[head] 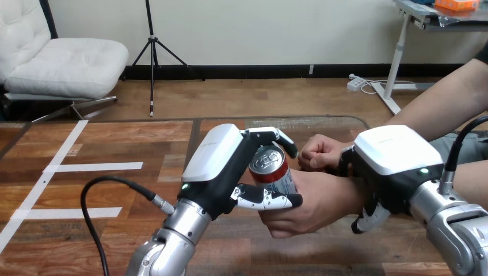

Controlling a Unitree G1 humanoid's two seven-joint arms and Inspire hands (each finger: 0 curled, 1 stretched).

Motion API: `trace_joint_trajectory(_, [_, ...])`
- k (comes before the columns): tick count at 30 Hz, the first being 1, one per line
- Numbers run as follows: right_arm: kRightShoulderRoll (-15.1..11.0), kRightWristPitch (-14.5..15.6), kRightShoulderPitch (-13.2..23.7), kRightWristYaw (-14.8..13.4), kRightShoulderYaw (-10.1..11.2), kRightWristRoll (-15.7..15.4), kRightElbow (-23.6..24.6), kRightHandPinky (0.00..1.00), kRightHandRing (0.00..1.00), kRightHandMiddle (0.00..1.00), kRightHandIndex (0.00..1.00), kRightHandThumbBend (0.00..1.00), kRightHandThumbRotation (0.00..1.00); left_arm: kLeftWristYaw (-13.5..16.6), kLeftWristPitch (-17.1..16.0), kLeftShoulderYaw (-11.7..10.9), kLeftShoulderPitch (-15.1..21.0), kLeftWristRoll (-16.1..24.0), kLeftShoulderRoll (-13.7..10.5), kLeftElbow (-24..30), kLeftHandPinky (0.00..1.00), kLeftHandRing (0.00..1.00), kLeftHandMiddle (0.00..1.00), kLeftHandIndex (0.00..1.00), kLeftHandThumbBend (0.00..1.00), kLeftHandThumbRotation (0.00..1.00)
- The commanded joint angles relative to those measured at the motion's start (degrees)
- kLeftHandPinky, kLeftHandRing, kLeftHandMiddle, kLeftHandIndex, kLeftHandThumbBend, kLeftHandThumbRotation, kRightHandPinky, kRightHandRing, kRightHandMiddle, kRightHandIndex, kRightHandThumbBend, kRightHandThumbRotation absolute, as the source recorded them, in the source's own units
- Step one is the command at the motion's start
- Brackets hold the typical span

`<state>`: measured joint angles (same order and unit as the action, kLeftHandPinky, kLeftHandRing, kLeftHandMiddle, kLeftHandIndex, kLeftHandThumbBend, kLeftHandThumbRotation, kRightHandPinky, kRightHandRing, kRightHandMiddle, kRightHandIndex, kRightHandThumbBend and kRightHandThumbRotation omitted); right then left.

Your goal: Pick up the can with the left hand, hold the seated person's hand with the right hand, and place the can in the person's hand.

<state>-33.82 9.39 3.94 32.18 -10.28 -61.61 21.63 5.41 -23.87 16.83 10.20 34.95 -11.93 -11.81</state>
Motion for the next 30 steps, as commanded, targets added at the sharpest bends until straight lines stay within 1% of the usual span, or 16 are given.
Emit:
trace_joint_trajectory(1, [-0.1, 0.0, 4.1, 1.2, 0.3, -0.5, 2.5, 0.67, 0.76, 0.79, 0.77, 0.94, 0.00, -3.2, 3.3, 0.4, 1.2, 1.8, -2.1, 3.9, 0.70, 0.83, 0.89, 0.86, 0.83, 0.29])
trace_joint_trajectory(4, [-0.4, -0.4, 4.0, 1.1, 0.2, -0.9, 2.5, 0.71, 0.80, 0.82, 0.79, 0.94, 0.00, -4.6, 4.0, 0.6, 1.3, 1.7, -2.6, 4.4, 0.84, 0.91, 0.95, 0.93, 0.86, 0.36])
trace_joint_trajectory(5, [-0.6, -0.6, 4.0, 1.1, 0.1, -1.1, 2.5, 0.74, 0.82, 0.84, 0.81, 0.94, 0.00, -5.0, 4.0, 0.6, 1.4, 1.6, -2.8, 4.5, 0.90, 0.94, 0.97, 0.96, 0.90, 0.40])
trace_joint_trajectory(8, [-0.8, -1.1, 4.0, 0.7, 0.1, -1.5, 2.5, 0.76, 0.84, 0.86, 0.82, 0.94, 0.00, -6.2, 4.3, 0.7, 1.6, 1.3, -3.2, 4.6, 0.95, 0.97, 0.98, 0.98, 0.94, 0.44])
trace_joint_trajectory(13, [-0.8, -1.5, 3.9, 0.3, 0.2, -2.1, 2.4, 0.78, 0.86, 0.87, 0.83, 0.95, 0.01, -7.3, 4.3, 0.6, 1.8, 1.1, -3.5, 4.7, 0.98, 0.99, 0.99, 0.99, 0.98, 0.51])
trace_joint_trajectory(14, [-0.8, -1.6, 3.9, 0.2, 0.2, -2.2, 2.3, 0.79, 0.86, 0.88, 0.84, 0.95, 0.02, -7.4, 4.3, 0.6, 1.9, 1.1, -3.6, 4.7, 0.99, 0.99, 1.00, 1.00, 0.99, 0.55])
trace_joint_trajectory(18, [-0.9, -2.4, 3.8, -0.9, 0.3, -2.5, 1.9, 0.80, 0.87, 0.88, 0.84, 0.96, 0.03, -7.4, 3.9, 0.6, 2.0, 1.1, -3.8, 4.5, 1.00, 1.00, 1.00, 1.00, 1.00, 0.59])
trace_joint_trajectory(23, [-0.8, -2.7, 3.9, -0.8, 0.5, -2.5, 1.8, 0.81, 0.88, 0.89, 0.84, 0.96, 0.04, -7.4, 3.5, 0.7, 2.3, 1.1, -4.1, 4.3, 1.00, 1.00, 1.00, 1.00, 1.00, 0.65])
trace_joint_trajectory(30, [-0.7, -2.9, 4.0, -0.8, 0.6, -2.6, 1.7, 0.82, 0.88, 0.89, 0.84, 0.96, 0.04, -7.3, 3.4, 0.9, 2.4, 1.3, -4.3, 4.2, 1.00, 1.00, 1.00, 1.00, 1.00, 0.68])
